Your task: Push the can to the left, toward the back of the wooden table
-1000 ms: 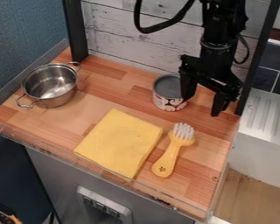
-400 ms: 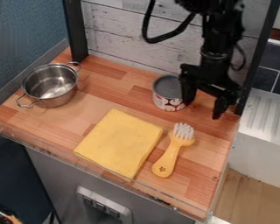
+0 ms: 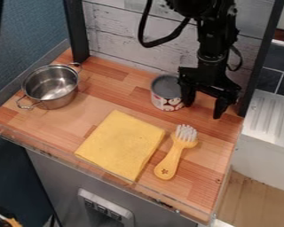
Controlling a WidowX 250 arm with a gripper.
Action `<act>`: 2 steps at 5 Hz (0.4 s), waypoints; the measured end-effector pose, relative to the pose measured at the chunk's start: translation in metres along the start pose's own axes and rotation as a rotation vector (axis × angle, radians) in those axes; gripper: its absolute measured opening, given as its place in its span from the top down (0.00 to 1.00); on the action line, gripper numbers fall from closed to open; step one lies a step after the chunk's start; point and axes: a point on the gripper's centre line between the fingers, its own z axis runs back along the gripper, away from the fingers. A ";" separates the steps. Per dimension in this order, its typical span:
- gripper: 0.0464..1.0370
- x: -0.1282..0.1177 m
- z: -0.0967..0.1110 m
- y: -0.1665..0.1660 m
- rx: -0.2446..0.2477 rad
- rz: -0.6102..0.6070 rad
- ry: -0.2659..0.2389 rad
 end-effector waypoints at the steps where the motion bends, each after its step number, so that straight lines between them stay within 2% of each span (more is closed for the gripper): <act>1: 0.04 -0.007 -0.007 0.009 0.016 0.035 0.010; 2: 0.04 -0.015 -0.007 0.020 0.038 0.062 0.013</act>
